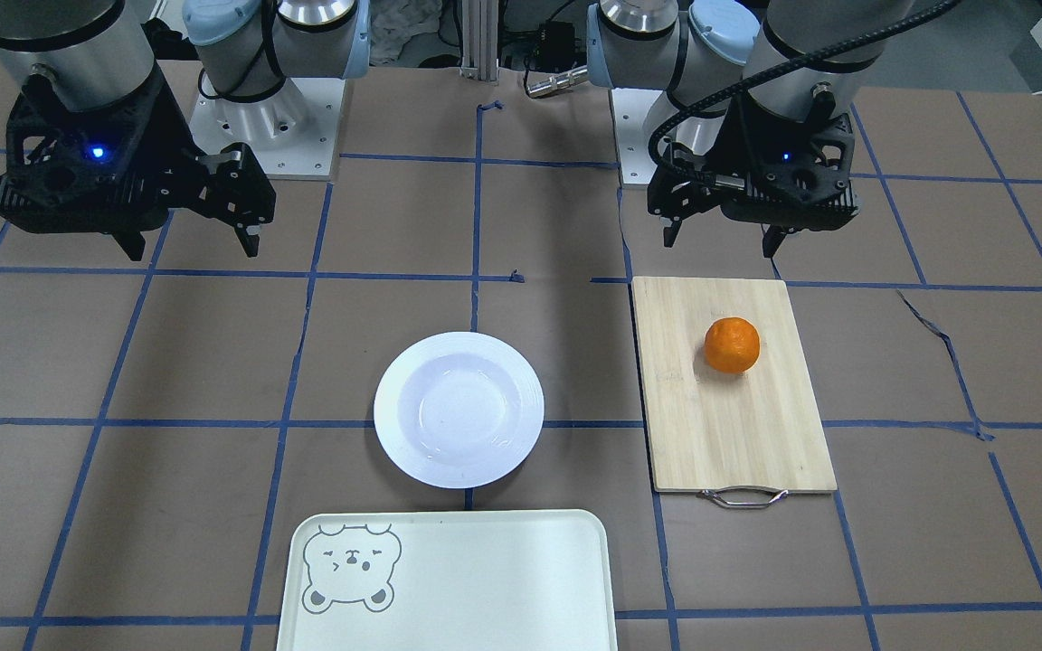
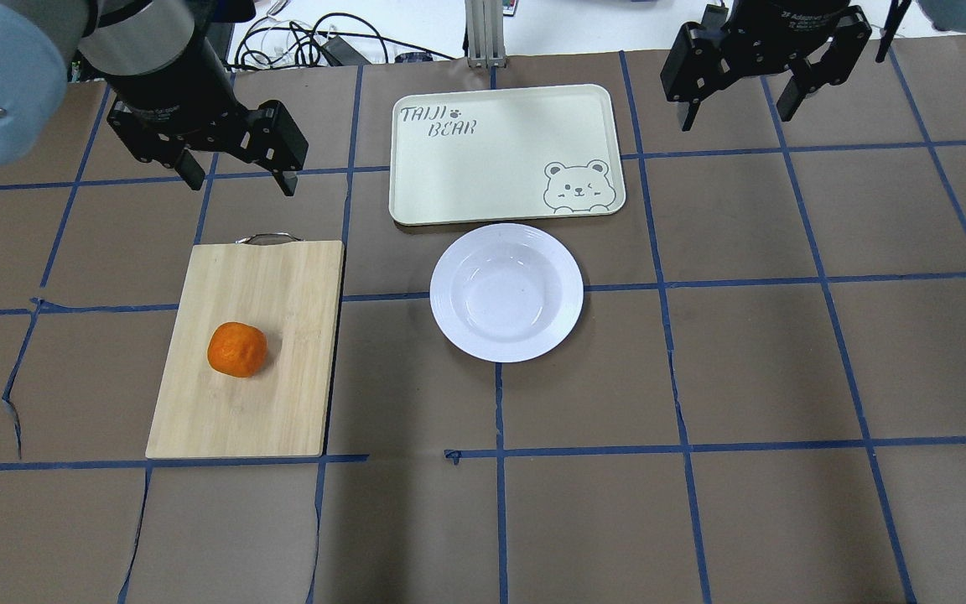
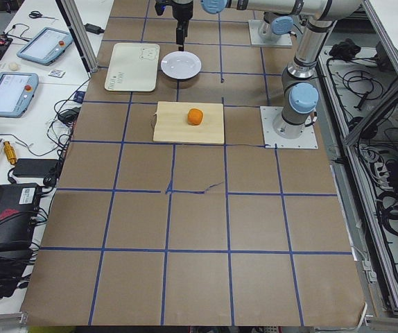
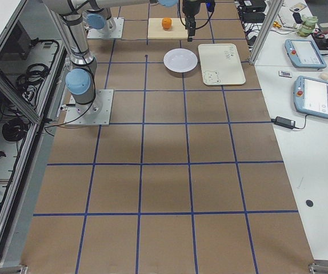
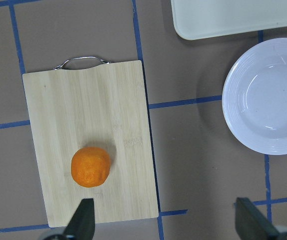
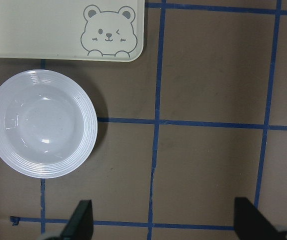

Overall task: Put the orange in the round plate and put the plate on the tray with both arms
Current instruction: 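Reach the left gripper down to the orange and grasp it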

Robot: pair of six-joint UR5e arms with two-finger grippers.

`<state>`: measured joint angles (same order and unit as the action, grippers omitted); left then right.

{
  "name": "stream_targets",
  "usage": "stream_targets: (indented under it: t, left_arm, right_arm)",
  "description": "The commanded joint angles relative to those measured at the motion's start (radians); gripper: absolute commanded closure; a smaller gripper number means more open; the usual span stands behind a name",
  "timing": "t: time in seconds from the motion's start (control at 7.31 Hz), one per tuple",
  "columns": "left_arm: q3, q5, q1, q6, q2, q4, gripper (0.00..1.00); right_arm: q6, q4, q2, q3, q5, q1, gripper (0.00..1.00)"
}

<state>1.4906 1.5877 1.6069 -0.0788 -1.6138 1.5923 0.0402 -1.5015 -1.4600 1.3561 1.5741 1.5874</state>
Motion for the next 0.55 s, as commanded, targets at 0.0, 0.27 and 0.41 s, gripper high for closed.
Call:
stream_targets:
  t: [0.0,0.27,0.41]
  left_arm:
    - [0.000,0.000,-0.002,-0.001,0.000,0.000,0.00]
    - [0.000,-0.002,0.001,-0.001,0.000,0.000,0.00]
    - [-0.001,-0.002,0.001,0.001,0.000,0.000,0.00]
  right_arm:
    - [0.001,-0.003,0.000,0.000,0.000,-0.004,0.00]
    - [0.003,-0.003,0.000,0.000,0.000,-0.007,0.00]
    - [0.004,-0.003,0.000,0.000,0.000,-0.015,0.00]
